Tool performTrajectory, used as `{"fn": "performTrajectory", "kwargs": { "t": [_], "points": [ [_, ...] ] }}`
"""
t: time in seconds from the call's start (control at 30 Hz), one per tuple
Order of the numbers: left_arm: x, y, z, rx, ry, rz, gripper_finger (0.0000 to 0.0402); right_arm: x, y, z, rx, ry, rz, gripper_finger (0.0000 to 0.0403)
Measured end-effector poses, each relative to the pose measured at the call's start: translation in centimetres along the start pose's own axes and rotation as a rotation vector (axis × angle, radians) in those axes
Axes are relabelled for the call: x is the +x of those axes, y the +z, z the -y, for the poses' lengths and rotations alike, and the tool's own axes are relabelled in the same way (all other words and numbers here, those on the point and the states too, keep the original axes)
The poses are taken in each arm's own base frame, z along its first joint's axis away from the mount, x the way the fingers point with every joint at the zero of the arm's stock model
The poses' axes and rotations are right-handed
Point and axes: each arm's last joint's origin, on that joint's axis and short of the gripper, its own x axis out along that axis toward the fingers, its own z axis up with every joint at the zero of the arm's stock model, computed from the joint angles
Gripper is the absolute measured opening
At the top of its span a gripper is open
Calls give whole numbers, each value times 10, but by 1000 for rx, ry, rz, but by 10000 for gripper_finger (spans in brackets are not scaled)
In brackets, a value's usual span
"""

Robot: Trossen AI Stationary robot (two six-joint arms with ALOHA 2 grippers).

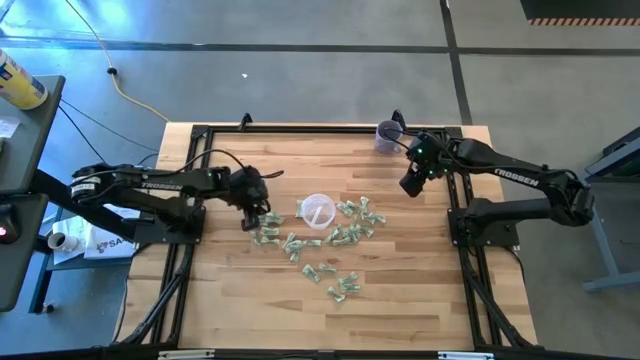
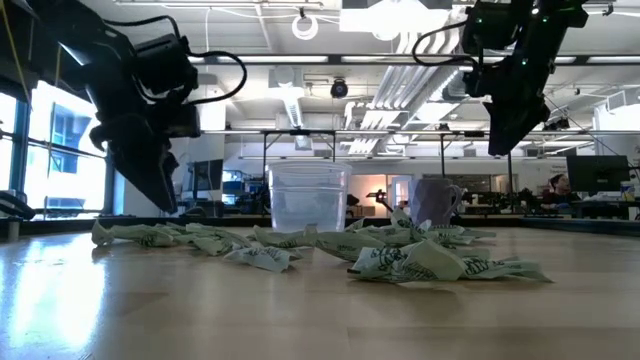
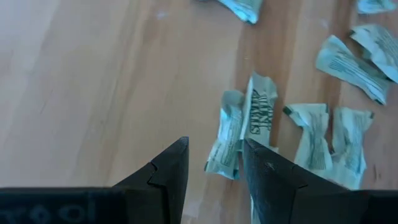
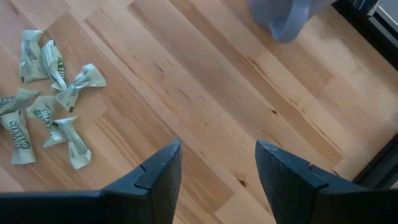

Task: Pick and place Stevia / Truvia into bins
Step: Put the white stevia packet into the transparent container

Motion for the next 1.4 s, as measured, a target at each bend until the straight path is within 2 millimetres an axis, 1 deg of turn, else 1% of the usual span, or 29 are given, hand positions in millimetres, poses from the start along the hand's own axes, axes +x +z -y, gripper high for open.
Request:
{"fn": "performTrajectory", "kwargs": {
  "t": [0.27,0.5,0.57,0.63,0.7,0.9,0.93,1.0,1.1,1.2,1.23,1.3,1.4],
  "points": [
    [2,-3,1,60,-27,-37,184,0,0,0,1,-14,3,193],
    [18,-5,-2,79,1,-96,183,0,0,1,3,-50,12,188],
    [22,-4,-3,73,11,-96,177,0,0,1,9,-50,12,190],
    [25,-3,-3,72,12,-93,159,0,0,1,15,-50,12,190],
    [27,-3,-3,72,7,-91,134,0,0,1,18,-49,12,188],
    [27,-2,-3,46,-8,-95,29,0,0,1,19,-50,12,179],
    [26,1,-3,41,-8,-96,22,0,0,1,20,-50,12,178],
    [22,10,-3,29,14,-74,22,0,0,1,30,-49,12,174],
    [12,30,-4,26,85,-48,37,0,0,1,41,-49,12,168],
    [-5,61,-4,59,109,36,28,0,0,1,40,-49,13,160],
    [-12,72,-3,76,103,76,22,0,0,1,37,-49,13,156],
    [-24,90,0,109,66,148,22,0,0,1,29,-49,12,150],
    [-30,114,2,153,31,228,24,0,0,1,24,-49,12,143]
  ]
}}
